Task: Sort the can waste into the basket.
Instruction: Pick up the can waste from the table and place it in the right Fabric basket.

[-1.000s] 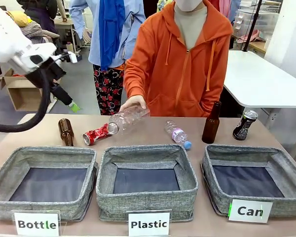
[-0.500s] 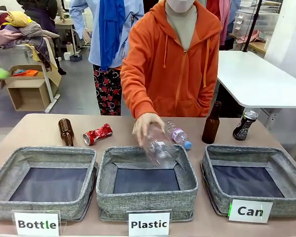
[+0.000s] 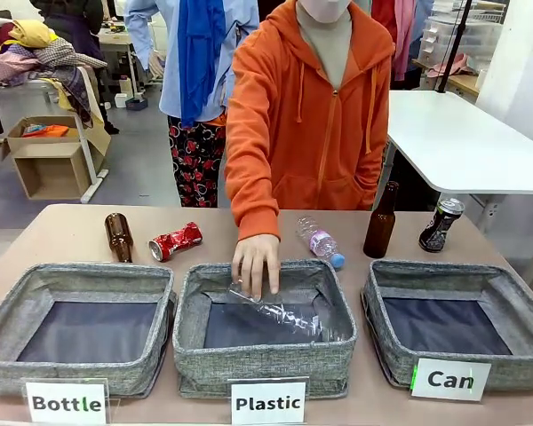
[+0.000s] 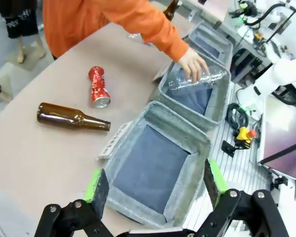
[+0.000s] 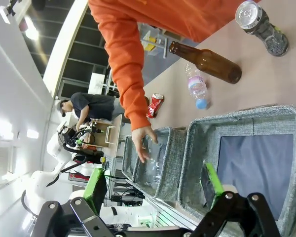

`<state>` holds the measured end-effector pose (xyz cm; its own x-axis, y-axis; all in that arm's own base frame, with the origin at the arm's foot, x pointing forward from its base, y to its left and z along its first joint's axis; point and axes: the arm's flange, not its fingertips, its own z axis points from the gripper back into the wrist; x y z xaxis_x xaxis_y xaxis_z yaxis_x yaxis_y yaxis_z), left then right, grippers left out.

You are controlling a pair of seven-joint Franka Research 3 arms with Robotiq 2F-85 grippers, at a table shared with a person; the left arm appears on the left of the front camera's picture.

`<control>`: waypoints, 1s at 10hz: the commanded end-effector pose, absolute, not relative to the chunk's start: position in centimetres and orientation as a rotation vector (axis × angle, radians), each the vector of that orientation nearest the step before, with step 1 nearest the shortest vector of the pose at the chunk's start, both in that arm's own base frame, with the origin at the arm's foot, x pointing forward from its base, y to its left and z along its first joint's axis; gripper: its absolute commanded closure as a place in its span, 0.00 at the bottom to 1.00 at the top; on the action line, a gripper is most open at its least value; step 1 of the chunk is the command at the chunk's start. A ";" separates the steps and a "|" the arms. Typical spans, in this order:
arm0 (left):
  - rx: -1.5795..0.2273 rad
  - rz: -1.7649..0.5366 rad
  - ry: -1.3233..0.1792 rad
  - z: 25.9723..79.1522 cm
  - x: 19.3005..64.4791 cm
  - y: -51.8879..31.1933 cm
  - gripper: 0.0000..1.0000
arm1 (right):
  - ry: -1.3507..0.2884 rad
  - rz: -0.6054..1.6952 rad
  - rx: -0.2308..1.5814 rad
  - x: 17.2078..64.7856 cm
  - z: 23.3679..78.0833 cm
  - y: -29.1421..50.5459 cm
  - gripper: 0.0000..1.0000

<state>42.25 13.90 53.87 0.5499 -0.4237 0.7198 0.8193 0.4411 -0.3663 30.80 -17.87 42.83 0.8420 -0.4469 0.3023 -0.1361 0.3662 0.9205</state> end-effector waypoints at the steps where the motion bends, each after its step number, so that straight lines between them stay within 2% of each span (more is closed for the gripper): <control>1: -0.704 -0.873 -0.583 54.4 44.3 10.9 0.00 | -0.579 -0.201 1.201 30.9 43.1 -18.0 0.00; 4: -0.573 -1.001 -0.471 53.6 47.1 5.4 0.00 | -0.579 -0.201 1.201 30.9 43.1 -18.0 0.00; 5: -0.602 -0.991 -0.467 53.7 47.7 6.1 0.00 | -0.579 -0.201 1.201 30.9 43.1 -18.0 0.00; 8: -0.683 -0.889 -0.557 53.6 46.3 10.3 0.00 | -0.579 -0.201 1.201 30.9 43.1 -18.0 0.00; 10: -0.601 -0.897 -0.554 52.7 46.9 8.1 0.00 | -0.579 -0.201 1.201 30.9 43.1 -18.0 0.00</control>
<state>46.61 10.74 53.14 0.5299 -0.5331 0.6595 0.8319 0.4780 -0.2821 30.80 -17.87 42.83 0.8422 -0.4466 0.3020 -0.1359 0.3662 0.9206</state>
